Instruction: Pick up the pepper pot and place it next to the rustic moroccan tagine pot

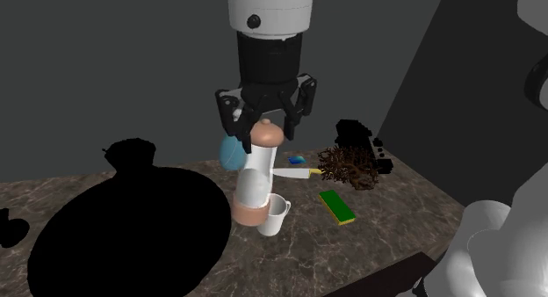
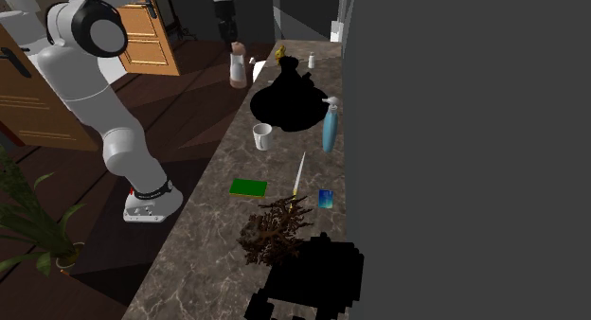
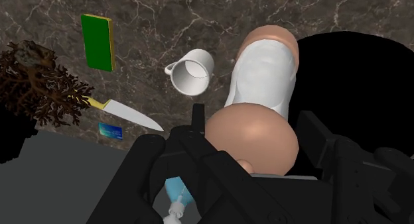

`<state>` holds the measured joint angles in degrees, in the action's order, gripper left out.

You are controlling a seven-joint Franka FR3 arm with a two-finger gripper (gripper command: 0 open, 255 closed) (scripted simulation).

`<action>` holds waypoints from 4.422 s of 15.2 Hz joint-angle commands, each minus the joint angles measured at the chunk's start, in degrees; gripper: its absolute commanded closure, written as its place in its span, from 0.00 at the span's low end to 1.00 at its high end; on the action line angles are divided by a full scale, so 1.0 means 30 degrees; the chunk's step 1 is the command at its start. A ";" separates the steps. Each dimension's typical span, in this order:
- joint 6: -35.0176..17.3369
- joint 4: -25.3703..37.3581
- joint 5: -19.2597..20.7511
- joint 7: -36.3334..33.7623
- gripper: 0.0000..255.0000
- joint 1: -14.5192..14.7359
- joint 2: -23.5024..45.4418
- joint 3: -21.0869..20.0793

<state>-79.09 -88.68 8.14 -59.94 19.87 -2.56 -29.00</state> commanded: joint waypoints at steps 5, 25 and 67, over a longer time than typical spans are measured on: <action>-0.1740 -0.2214 -0.0274 -0.0016 1.00 -0.0077 -0.0577 0.0134; -0.6894 -0.7704 -0.0407 -0.0579 1.00 -0.0070 -0.0924 0.0181; -0.9086 -0.9191 0.0034 -0.1501 0.00 0.0104 0.0000 -0.0100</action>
<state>-106.40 -116.31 8.25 -64.45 20.18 -2.57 -29.30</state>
